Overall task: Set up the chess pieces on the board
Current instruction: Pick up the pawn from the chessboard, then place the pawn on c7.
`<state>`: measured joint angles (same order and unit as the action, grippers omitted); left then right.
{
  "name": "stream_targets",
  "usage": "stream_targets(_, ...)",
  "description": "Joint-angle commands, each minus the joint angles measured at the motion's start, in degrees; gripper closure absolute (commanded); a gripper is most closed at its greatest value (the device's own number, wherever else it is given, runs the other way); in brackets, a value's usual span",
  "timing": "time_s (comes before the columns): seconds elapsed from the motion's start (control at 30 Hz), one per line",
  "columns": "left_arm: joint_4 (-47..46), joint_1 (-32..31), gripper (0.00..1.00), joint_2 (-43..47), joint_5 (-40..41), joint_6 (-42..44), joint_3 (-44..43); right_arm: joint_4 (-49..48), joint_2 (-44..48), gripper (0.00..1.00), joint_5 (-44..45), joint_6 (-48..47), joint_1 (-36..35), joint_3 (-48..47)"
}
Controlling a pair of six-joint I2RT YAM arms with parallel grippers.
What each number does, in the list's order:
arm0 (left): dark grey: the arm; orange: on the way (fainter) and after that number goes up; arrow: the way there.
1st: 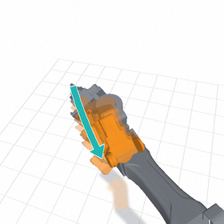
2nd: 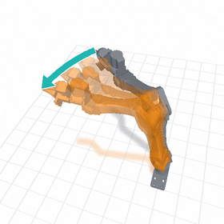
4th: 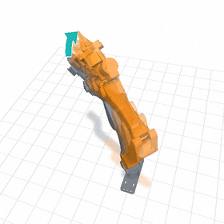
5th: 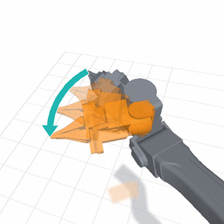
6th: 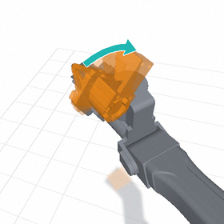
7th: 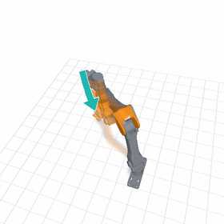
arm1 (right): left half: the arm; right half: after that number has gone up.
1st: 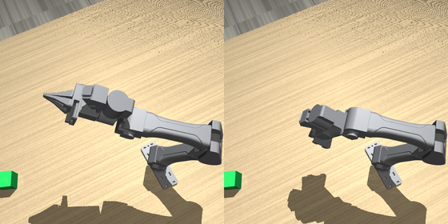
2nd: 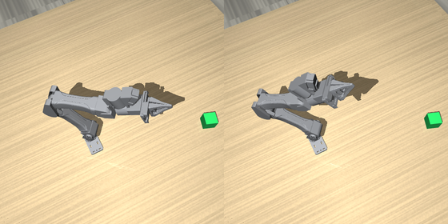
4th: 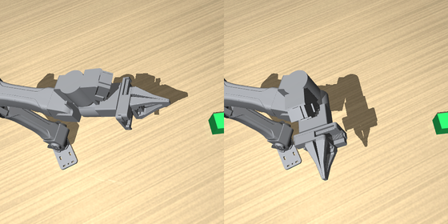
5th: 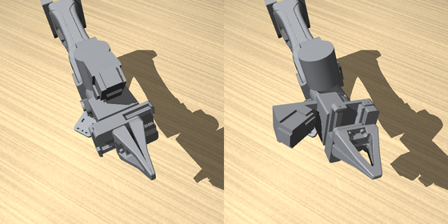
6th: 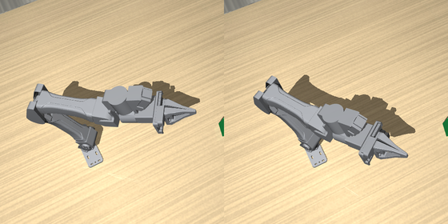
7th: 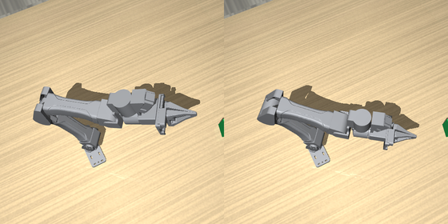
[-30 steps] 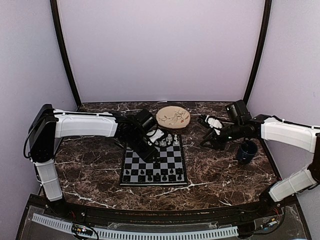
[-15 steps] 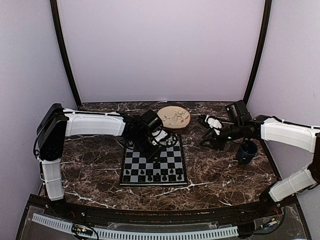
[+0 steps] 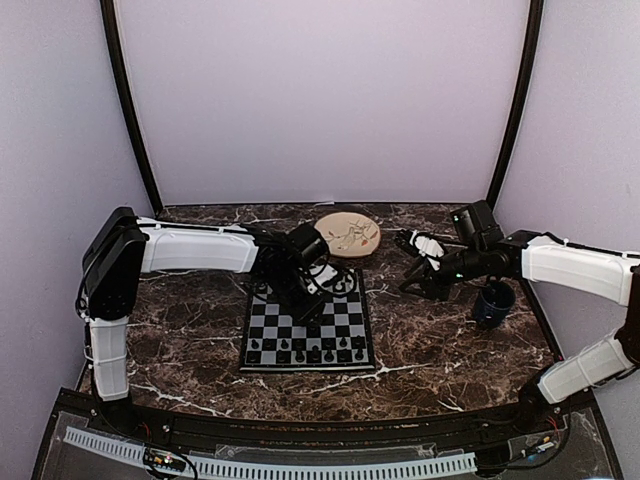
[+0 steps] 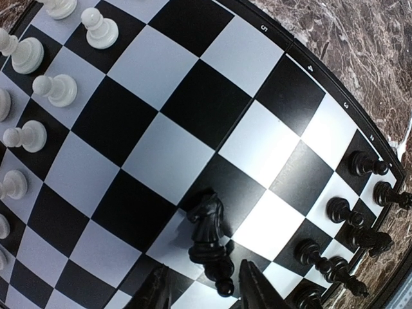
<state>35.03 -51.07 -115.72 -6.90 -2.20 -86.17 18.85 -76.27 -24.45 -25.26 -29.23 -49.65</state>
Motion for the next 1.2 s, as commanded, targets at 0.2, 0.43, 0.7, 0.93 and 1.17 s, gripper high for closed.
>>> stream_targets(0.2,4.37,-0.35,0.76,0.36,-0.14,-0.14,-0.85,-1.11,-0.64,0.64,-0.71,-0.83,0.24,0.31)
stream_targets(0.43,3.88,-0.35,0.87,0.29,-0.72,-0.05,-0.50,-1.10,-0.64,0.64,-0.69,-1.00,0.23,0.35)
stream_targets(0.7,5.23,-0.35,1.00,1.59,0.03,0.56,-0.44,-1.10,-0.46,0.64,-0.38,-0.94,0.26,0.46)
stream_targets(0.93,4.02,-0.89,1.00,6.80,-4.43,4.45,3.67,-1.12,-0.46,0.64,-0.51,-0.98,0.23,0.40)
stream_targets(1.17,3.58,-1.90,1.00,7.60,-8.31,5.97,5.20,-0.95,-0.63,0.64,-0.68,-1.06,0.23,0.31)
